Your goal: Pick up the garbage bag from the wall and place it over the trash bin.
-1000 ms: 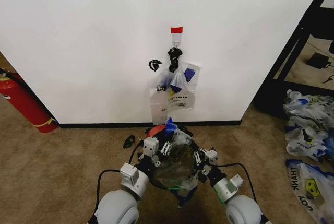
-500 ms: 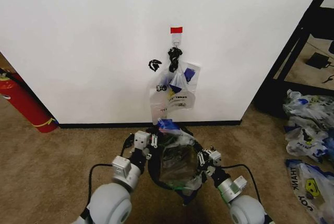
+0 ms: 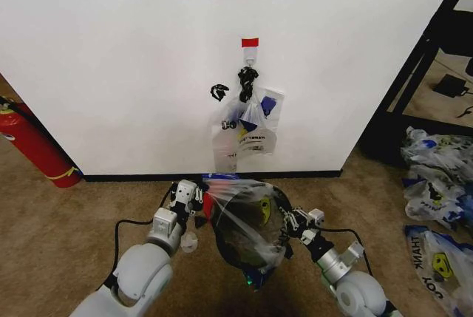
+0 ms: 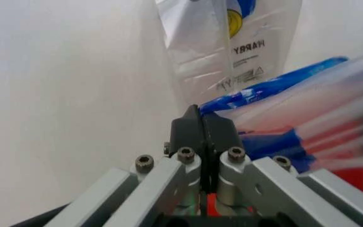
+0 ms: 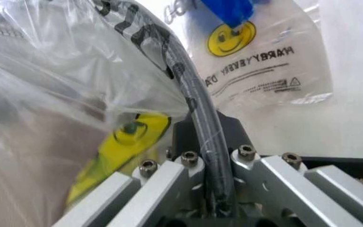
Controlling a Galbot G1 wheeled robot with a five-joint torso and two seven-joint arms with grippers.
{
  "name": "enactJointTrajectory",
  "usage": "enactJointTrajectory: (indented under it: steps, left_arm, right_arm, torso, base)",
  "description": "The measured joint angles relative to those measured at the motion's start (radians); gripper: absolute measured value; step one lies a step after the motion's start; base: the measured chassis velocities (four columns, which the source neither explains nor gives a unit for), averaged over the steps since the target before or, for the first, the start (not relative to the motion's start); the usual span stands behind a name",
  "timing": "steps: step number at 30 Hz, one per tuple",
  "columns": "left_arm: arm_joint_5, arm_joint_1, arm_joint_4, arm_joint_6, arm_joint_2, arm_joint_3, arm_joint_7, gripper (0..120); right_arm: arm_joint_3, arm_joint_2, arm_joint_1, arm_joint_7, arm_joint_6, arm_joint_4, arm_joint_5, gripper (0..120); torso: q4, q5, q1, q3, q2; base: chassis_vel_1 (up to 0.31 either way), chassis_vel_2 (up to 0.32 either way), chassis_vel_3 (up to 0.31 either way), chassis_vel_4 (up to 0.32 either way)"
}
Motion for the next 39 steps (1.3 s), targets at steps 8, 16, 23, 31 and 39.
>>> enactJointTrajectory:
  steps: [8,16,23,31,39]
  left_arm:
    - [-0.045,0.012,-0.009,-0.062,-0.01,0.007,0.036,0]
    - [-0.101,0.067,0.071,-0.194,-0.065,-0.061,-0.005,26]
    - [-0.173,0.114,0.033,-0.194,-0.09,-0.078,-0.056,52]
    - [-0.256,0.046,0.048,-0.148,-0.069,-0.049,0.056,82]
    - [-0.455,0.016,0.08,-0.275,-0.048,-0.075,0.301,100]
  right_arm:
    - [-0.009,0.026,0.021,0.063,0.021,-0.023,-0.001,0]
    - [-0.031,0.094,0.048,0.249,0.038,-0.056,-0.007,0]
    - [-0.04,0.142,0.075,0.336,0.048,-0.091,0.021,0]
    - [-0.041,0.133,0.064,0.18,0.067,-0.098,0.021,0]
    - [-0.028,0.129,0.039,0.169,0.07,-0.087,0.035,0]
  torso:
    - [0.0,0.0001,0.0,0.0,0.0]
    - [0.0001,0.0,0.0,0.0,0.0]
    - [0.0003,0.0001,0.0,0.0,0.0]
    - [0.0,0.0,0.0,0.0,0.0]
    - [0.0001,0.0001,0.0,0.0,0.0]
  base:
    - [0.0,0.0,0.0,0.0]
    - [0.0,0.0,0.0,0.0]
    - [0.0,0.0,0.0,0.0]
    - [0.0,0.0,0.0,0.0]
    - [0.0,0.0,0.0,0.0]
